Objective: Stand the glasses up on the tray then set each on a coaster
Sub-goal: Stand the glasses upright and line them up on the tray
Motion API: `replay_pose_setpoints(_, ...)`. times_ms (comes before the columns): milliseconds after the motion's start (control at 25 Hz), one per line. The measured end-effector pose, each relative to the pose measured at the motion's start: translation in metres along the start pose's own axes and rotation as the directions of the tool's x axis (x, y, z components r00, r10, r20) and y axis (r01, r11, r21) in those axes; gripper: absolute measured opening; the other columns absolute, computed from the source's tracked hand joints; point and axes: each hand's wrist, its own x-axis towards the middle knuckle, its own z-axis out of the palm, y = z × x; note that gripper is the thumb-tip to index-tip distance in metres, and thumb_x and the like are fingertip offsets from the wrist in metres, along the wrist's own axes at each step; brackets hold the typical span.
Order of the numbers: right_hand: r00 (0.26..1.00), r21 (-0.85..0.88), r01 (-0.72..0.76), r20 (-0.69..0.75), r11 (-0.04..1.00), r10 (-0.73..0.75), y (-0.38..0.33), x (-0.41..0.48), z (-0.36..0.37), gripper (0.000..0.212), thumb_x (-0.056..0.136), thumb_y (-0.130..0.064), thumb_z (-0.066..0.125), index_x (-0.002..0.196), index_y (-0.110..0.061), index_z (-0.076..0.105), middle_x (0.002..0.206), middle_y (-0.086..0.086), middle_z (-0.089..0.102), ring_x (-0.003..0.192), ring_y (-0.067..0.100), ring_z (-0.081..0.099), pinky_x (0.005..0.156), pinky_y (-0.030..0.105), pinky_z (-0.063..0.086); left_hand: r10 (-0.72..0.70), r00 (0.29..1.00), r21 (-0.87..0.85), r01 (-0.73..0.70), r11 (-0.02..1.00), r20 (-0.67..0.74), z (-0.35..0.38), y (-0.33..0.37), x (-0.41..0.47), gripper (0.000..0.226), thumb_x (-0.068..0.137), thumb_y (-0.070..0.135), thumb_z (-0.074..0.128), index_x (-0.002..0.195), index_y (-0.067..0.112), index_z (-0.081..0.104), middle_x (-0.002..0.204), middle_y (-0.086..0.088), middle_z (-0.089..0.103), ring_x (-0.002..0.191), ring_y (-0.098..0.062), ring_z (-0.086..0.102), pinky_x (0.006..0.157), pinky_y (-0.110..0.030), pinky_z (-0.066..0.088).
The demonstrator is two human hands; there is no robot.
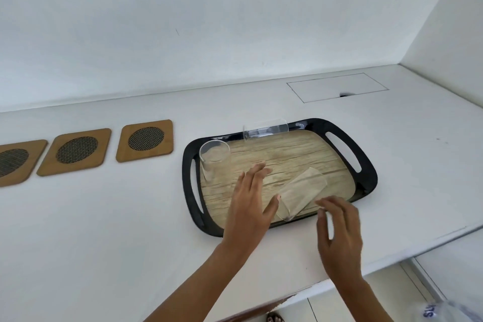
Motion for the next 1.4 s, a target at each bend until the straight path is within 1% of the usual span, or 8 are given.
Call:
replay_pose_setpoints(200,0.869,0.054,-0.475,-0.125,0.878,0.478,0.069,0.043,-0.018,0.034,0.096,-0.014,0.054,0.129,-0.013,0.052,0.125,0.011,0.052,0.114,0.026,0.047,0.091,0.035,0.040,-0.256,0.950,-0.027,0.265,0.964,0.179,0.041,0.013,0.010,0.077,0.075,0.045,0.074,0.138,0.022,0.035,0.143,0.003,0.034,0.133,-0.014,0.036,0.111,-0.029,0.034)
replay_pose_setpoints(440,0.714,0.172,-0.699,0.114,0.694,0.691,0.135,0.103,-0.021,0.045,0.096,-0.021,0.054,0.139,-0.014,0.043,0.115,0.006,0.067,0.101,0.020,0.061,0.087,0.026,0.041,-0.403,0.904,-0.027,0.410,0.911,0.142,0.065,0.016,0.018,0.099,0.063,0.040,0.085,0.142,0.026,0.027,0.127,0.008,0.039,0.113,-0.006,0.042,0.093,-0.018,0.033)
replay_pose_setpoints(600,0.666,0.175,-0.744,0.274,0.644,0.694,0.158,0.120,-0.012,0.042,0.097,-0.031,0.053,0.137,-0.022,0.049,0.106,-0.004,0.067,0.088,0.005,0.057,0.083,0.021,0.037,-0.459,0.878,0.039,0.458,0.888,0.135,0.069,0.019,0.019,0.098,0.060,0.034,0.088,0.139,0.025,0.030,0.126,0.003,0.052,0.113,-0.013,0.052,0.090,-0.022,0.041)
replay_pose_setpoints(720,0.681,0.189,-0.726,0.333,0.661,0.652,0.165,0.119,-0.006,0.034,0.096,-0.027,0.054,0.129,-0.026,0.056,0.095,-0.015,0.065,0.083,-0.009,0.057,0.072,0.002,0.036,-0.485,0.865,0.088,0.478,0.874,0.126,0.066,0.022,0.021,0.084,0.060,0.033,0.088,0.127,0.024,0.039,0.120,-0.001,0.059,0.111,-0.014,0.055,0.090,-0.027,0.047)
replay_pose_setpoints(880,0.690,0.235,-0.720,0.349,0.653,0.634,0.171,0.114,-0.001,0.030,0.095,-0.025,0.054,0.124,-0.022,0.062,0.106,-0.010,0.066,0.094,0.005,0.058,0.068,-0.004,0.035,-0.473,0.881,0.094,0.469,0.878,0.030,0.058,0.031,0.025,0.070,0.060,0.033,0.087,0.115,0.026,0.045,0.109,0.006,0.060,0.097,-0.011,0.056,0.071,-0.015,0.041)
replay_pose_setpoints(1000,0.703,0.271,-0.709,0.342,0.650,0.624,0.173,0.111,0.000,0.026,0.096,-0.026,0.054,0.119,-0.021,0.064,0.102,-0.008,0.069,0.089,-0.010,0.058,0.067,-0.004,0.036,-0.422,0.904,0.123,0.427,0.896,-0.066,0.049,0.037,0.028,0.071,0.061,0.033,0.088,0.122,0.022,0.053,0.117,0.007,0.057,0.100,-0.011,0.055,0.078,-0.012,0.038)
replay_pose_setpoints(1120,0.714,0.328,-0.700,0.336,0.634,0.614,0.173,0.107,0.000,0.021,0.096,-0.025,0.054,0.114,-0.023,0.065,0.098,-0.013,0.071,0.093,-0.005,0.062,0.071,-0.001,0.038,-0.383,0.914,0.115,0.399,0.910,-0.135,0.036,0.044,0.035,0.070,0.058,0.035,0.089,0.120,0.025,0.057,0.117,0.006,0.052,0.094,-0.007,0.055,0.072,-0.005,0.042)
replay_pose_setpoints(1400,0.719,0.436,-0.689,0.313,0.579,0.620,0.172,0.101,0.002,0.020,0.096,-0.018,0.054,0.113,-0.019,0.065,0.096,-0.008,0.075,0.091,-0.001,0.069,0.080,0.006,0.047,-0.309,0.915,0.197,0.363,0.911,-0.258,0.013,0.053,0.065,0.081,0.062,0.038,0.086,0.135,0.024,0.052,0.121,0.004,0.058,0.101,-0.018,0.060,0.087,-0.035,0.053)
